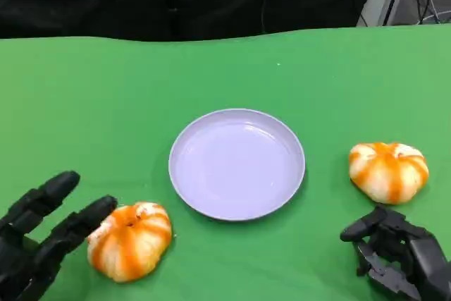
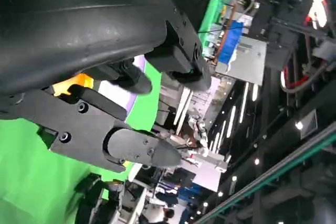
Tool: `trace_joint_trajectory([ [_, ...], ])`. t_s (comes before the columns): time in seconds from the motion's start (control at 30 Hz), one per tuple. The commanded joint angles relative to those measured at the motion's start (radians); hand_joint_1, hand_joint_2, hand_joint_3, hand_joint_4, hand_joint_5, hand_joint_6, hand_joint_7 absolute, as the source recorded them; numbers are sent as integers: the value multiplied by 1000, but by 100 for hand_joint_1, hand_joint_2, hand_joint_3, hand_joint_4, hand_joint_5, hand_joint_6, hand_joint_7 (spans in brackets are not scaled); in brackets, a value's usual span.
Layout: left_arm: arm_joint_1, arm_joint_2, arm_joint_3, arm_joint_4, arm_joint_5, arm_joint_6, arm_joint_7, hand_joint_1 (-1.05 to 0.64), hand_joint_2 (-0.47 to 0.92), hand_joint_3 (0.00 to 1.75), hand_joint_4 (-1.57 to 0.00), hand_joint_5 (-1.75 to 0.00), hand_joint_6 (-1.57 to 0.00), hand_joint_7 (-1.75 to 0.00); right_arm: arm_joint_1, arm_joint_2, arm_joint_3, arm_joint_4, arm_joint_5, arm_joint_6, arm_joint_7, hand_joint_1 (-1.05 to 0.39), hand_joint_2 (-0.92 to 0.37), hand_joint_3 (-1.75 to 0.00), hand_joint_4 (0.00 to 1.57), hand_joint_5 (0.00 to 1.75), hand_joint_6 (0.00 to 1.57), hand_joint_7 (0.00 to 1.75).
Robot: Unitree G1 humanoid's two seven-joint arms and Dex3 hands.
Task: Grasp the bread from the table and place it into the plate.
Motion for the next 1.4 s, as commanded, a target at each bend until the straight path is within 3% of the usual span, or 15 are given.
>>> trace_joint_trajectory([
  [0.03, -8, 29, -6, 9, 55, -93, -42, -76, 92, 11, -40, 0, -40, 0, -3, -16, -2, 13, -4, 17, -8, -12, -92, -50, 66, 170, 74, 118],
  [0.17, -6, 33, -23, -4, 116, -170, -26, -83, 92, 9, -36, 0, -37, 0, -8, -16, 0, 22, -10, 10, -11, -11, -92, -50, 67, 170, 74, 118],
  [0.37, 28, 83, -80, -75, 554, -486, 310, -100, 92, 18, -47, -4, -45, -3, -11, -4, 7, 26, -25, 4, -30, -13, -92, -50, 66, 169, 74, 118],
  [0.53, 53, 138, -136, -135, 844, -530, 559, -97, 92, 28, -52, -3, -49, -2, -15, -4, 11, 32, -30, 0, -40, -13, -92, -49, 66, 169, 74, 116],
  [0.73, 55, 202, -230, -205, 1104, -418, 766, -99, 92, 51, -51, -1, -50, 0, -19, -4, 15, 41, -28, -6, -44, -14, -92, -49, 67, 170, 75, 117],
  [1.03, 17, 285, -437, -264, 1274, -186, 768, -102, 92, 61, -38, 0, -41, 0, -18, -7, 17, 37, -30, -2, -51, -13, -92, -50, 67, 171, 75, 117],
  [1.4, -19, 322, -609, -279, 1312, -30, 752, -104, 92, 64, -41, -2, -42, 0, -18, -8, 18, 37, -21, -2, -44, -14, -92, -48, 67, 171, 75, 118],
])
